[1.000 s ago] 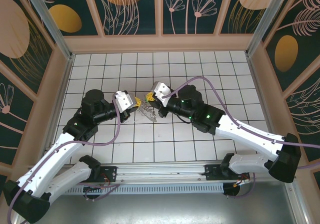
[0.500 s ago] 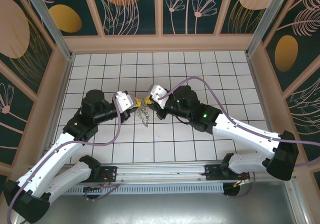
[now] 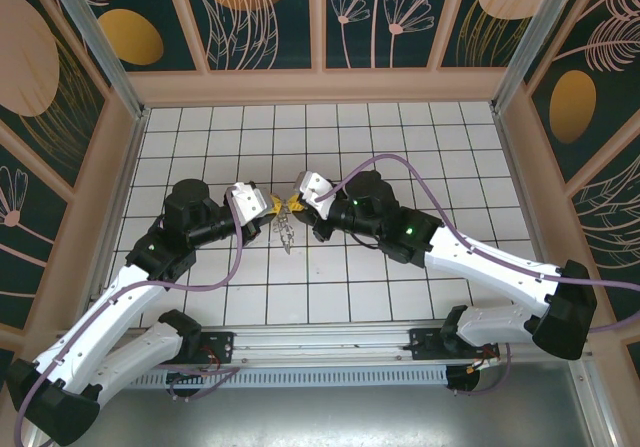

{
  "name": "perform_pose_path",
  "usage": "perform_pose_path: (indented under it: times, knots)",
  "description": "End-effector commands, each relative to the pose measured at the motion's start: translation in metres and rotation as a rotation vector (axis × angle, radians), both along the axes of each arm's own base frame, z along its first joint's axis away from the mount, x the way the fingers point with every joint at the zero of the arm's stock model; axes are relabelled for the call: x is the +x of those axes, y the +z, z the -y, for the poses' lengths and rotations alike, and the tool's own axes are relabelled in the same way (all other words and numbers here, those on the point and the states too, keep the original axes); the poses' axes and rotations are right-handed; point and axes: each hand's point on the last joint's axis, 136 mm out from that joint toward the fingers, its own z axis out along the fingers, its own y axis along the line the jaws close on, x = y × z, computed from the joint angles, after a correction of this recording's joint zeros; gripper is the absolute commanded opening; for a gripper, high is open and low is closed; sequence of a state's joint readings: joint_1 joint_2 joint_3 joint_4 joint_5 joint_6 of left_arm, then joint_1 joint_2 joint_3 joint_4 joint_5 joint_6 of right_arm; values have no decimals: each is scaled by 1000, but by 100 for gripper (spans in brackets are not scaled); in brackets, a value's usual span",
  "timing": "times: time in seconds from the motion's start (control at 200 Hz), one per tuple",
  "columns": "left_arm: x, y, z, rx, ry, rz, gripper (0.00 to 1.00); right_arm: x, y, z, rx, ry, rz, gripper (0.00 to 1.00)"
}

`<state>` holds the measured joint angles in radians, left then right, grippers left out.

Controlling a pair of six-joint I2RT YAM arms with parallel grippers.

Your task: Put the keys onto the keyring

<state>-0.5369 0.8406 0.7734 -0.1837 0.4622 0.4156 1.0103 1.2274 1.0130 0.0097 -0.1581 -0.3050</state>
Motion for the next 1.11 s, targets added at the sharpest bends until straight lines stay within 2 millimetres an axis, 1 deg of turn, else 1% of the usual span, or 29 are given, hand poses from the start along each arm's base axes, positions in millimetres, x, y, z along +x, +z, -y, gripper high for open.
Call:
perform_pose_path:
  times: [0.0,0.14,0.26,0.405,0.576,0.776,0.941,1.101]
  knots:
    - [0,18,3,-26,-16,57,0,-5,12,-2,31,21,-2,0]
    - [-1,20,3,-30,-16,64,0,1,12,-1,37,-6,-3,0]
    - [-1,19,3,-26,-14,59,0,8,13,0,31,-29,-9,0]
    - [-1,20,3,-28,-15,61,0,10,12,-1,28,-33,-19,0]
    - [-1,18,3,-26,-16,59,0,15,15,-3,29,-45,-26,0]
    - [-1,18,3,-27,-15,60,0,18,9,-4,11,-58,-35,0]
    - [-2,18,3,-26,-17,61,0,24,14,-3,25,-87,-39,0]
    - [-2,18,2,-26,-14,62,0,27,15,-7,29,-91,-63,0]
